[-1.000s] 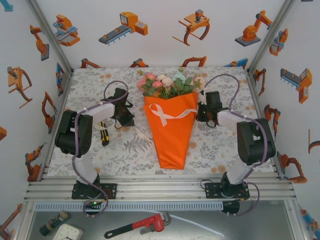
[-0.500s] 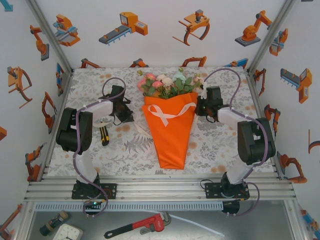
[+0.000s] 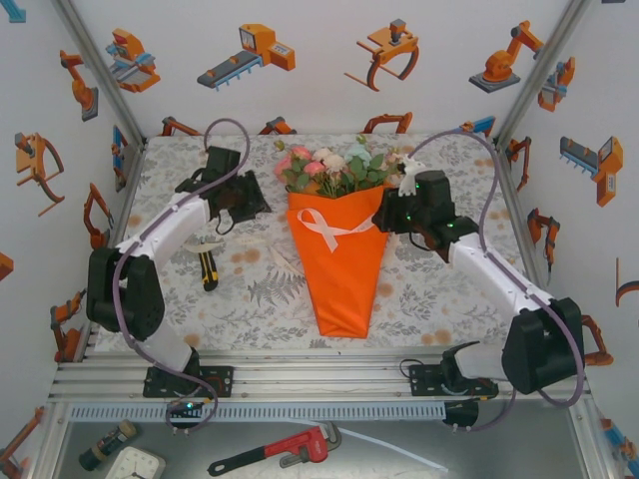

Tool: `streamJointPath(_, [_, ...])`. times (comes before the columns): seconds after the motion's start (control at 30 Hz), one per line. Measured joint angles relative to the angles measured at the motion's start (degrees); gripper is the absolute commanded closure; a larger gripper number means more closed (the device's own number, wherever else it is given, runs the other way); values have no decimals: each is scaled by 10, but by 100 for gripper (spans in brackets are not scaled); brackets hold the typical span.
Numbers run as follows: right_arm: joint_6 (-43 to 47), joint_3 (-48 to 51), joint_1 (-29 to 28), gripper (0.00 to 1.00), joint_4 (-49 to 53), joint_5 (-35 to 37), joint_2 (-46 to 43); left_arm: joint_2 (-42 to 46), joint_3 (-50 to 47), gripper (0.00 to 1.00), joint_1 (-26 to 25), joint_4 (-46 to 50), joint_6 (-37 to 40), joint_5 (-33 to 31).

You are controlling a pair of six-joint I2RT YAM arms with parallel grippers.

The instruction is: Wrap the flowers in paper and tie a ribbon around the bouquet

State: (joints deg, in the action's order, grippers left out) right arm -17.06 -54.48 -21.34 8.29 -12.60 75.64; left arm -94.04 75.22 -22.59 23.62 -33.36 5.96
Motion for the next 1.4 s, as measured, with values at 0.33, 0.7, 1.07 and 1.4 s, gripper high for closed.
streamJointPath(0.33, [-85, -1, -76, 55, 1, -5, 61, -170, 174, 43, -104, 28, 111, -32])
streamJointPath(0.7, [-150, 8, -114, 54, -38, 24, 108, -222, 176, 99, -102, 54, 122, -25])
streamJointPath(1.07, [-170, 16, -120, 54, -55, 76, 174, -36, -36, 100, -11, -23, 0, -21])
streamJointPath(1.4, [-170, 16, -120, 53, -62, 66, 180, -26, -82, 67, 37, -46, -37, -28])
